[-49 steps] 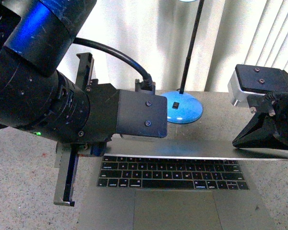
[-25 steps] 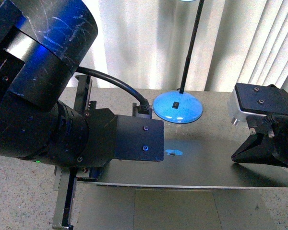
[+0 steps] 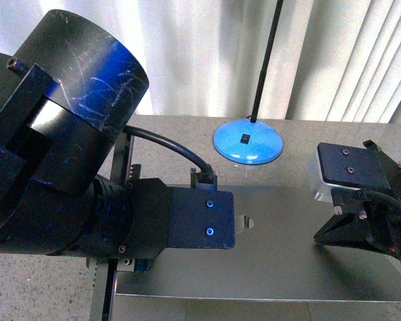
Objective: Close laptop
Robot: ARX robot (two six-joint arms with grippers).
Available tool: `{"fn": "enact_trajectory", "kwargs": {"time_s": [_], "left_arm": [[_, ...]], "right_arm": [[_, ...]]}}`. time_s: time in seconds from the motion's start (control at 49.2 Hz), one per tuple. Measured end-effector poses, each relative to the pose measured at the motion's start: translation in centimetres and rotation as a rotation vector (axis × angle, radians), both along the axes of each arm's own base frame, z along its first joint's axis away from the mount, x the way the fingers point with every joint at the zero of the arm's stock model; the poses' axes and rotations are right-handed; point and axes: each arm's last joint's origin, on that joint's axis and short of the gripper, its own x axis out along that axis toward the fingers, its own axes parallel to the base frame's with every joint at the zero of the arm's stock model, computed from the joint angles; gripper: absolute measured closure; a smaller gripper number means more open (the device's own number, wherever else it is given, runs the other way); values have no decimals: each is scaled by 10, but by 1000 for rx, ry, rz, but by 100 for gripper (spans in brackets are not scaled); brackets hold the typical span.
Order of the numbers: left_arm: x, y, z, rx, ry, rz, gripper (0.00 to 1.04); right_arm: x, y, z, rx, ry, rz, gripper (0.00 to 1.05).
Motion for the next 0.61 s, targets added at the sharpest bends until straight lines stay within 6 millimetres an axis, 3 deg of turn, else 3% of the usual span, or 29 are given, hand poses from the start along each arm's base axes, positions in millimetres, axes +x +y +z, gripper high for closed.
{"fn": "enact_trajectory", "kwargs": {"time_s": [0.487,0.609], "left_arm": [[-9,-3,-32,-4,60,9,101],[-12,-4,-39,1,76,6,101]], "right_arm": [[-12,3,-39,17,65,-7,102],[-13,2,-41,28,64,-6,102]]}}
